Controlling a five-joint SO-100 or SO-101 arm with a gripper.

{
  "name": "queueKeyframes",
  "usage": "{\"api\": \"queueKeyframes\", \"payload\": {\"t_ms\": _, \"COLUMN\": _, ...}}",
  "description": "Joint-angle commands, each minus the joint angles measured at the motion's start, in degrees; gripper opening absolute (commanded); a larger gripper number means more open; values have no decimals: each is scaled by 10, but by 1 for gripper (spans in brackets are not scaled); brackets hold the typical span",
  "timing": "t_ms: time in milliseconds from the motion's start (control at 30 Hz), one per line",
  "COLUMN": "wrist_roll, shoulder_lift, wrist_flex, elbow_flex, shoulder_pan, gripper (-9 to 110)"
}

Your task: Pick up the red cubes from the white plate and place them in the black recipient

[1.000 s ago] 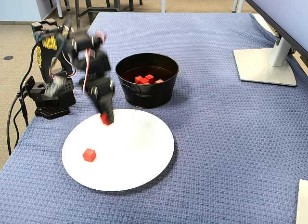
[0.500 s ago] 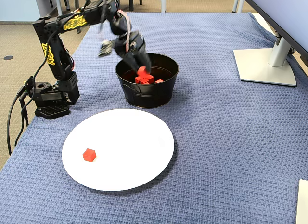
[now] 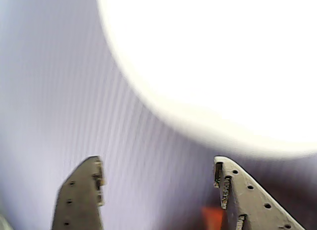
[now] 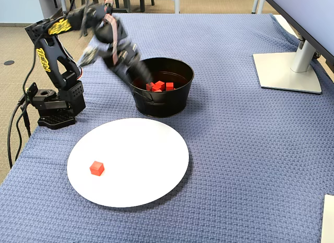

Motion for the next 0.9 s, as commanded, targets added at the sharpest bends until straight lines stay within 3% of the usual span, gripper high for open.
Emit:
{"api": "queueKeyframes", "payload": {"t_ms": 0, "wrist_roll": -80, "shoulder_lift": 11, "wrist_flex": -56, "elbow_flex": 65, "shoulder_pan": 129, "gripper": 12}}
{"api": "queueKeyframes", "payload": {"t_ms": 300, "wrist_roll": -159, "shoulder_lift": -74, "wrist_flex": -133, "elbow_flex": 130, "shoulder_pan": 248, "gripper": 0}}
{"api": "queueKeyframes", "payload": {"t_ms": 367, "wrist_roll": -190, "shoulder_lift": -102, "wrist_flex": -134, "elbow_flex": 123, "shoulder_pan": 255, "gripper": 4}}
{"api": "queueKeyframes", "payload": {"t_ms": 433, "wrist_roll": -227, "shoulder_lift": -129, "wrist_flex": -134, "elbow_flex": 115, "shoulder_pan": 265, "gripper": 16}}
{"api": "queueKeyframes", "payload": {"t_ms": 600, "wrist_roll": -271, "shoulder_lift": -186, "wrist_flex": -157, "elbow_flex": 102, "shoulder_pan": 292, "gripper": 27}}
{"api": "queueKeyframes", "payload": {"t_ms": 867, "wrist_roll": -316, "shoulder_lift": -251, "wrist_flex": -154, "elbow_flex": 71, "shoulder_pan": 292, "gripper": 27}}
